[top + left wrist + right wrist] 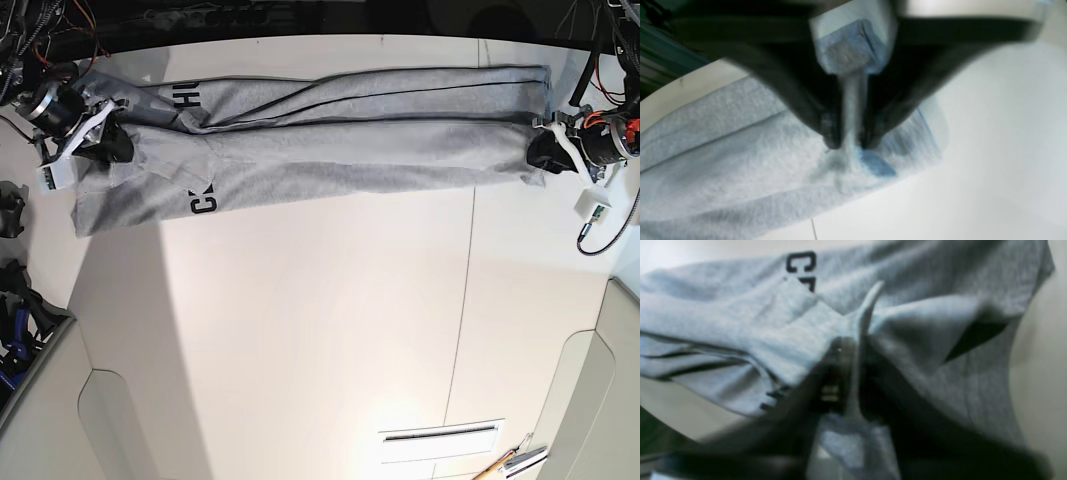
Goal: Fold the T-shirt properly
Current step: 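Fold the hem over toward the shoulders with both grippers, then release the folded strip and lift both grippers, then grasp the folded strip's ends with both grippers, then fold the strip in half, bringing the right gripper's end over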
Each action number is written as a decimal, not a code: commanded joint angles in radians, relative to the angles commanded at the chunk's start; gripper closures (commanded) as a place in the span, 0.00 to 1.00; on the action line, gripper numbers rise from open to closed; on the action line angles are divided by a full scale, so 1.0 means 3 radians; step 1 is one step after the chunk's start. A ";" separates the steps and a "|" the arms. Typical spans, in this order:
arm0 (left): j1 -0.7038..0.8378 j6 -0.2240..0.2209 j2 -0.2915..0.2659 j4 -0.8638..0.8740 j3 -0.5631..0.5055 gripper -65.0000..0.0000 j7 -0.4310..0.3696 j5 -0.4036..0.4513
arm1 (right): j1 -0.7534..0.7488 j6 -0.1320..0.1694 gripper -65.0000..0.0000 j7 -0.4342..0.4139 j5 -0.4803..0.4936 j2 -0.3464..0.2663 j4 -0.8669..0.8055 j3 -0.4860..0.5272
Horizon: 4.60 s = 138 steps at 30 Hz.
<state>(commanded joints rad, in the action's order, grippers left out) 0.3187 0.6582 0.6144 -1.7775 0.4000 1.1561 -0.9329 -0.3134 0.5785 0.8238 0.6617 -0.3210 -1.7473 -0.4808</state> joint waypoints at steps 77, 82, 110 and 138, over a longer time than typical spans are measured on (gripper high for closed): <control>-0.0528 0.0024 -0.0558 -0.0435 -0.0642 1.00 -0.0711 0.0581 | 0.0081 0.0005 0.72 -0.0041 0.0507 0.0186 -0.0004 -0.0587; -0.0528 0.0025 -0.0810 -0.0403 -0.1148 1.00 -0.0750 0.0739 | 0.0081 0.0004 0.72 -0.0039 0.0413 0.0186 -0.0004 -0.0587; -0.0432 0.0025 -0.1013 -0.0404 -0.1881 0.45 -0.0772 0.0459 | -0.0027 0.0018 0.39 0.0120 0.0649 0.0877 0.0434 0.0111; -0.0468 0.0064 -0.1011 -0.0478 -0.1498 0.46 -0.0769 0.0525 | 0.0315 0.0018 1.00 -0.0066 0.0112 0.0781 0.0432 0.0233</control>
<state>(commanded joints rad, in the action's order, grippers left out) 0.1783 0.6773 0.3111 -1.9209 -0.0494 0.9253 -0.7753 -0.2188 0.5838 0.8040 0.6952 -0.0868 -1.6176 -0.4110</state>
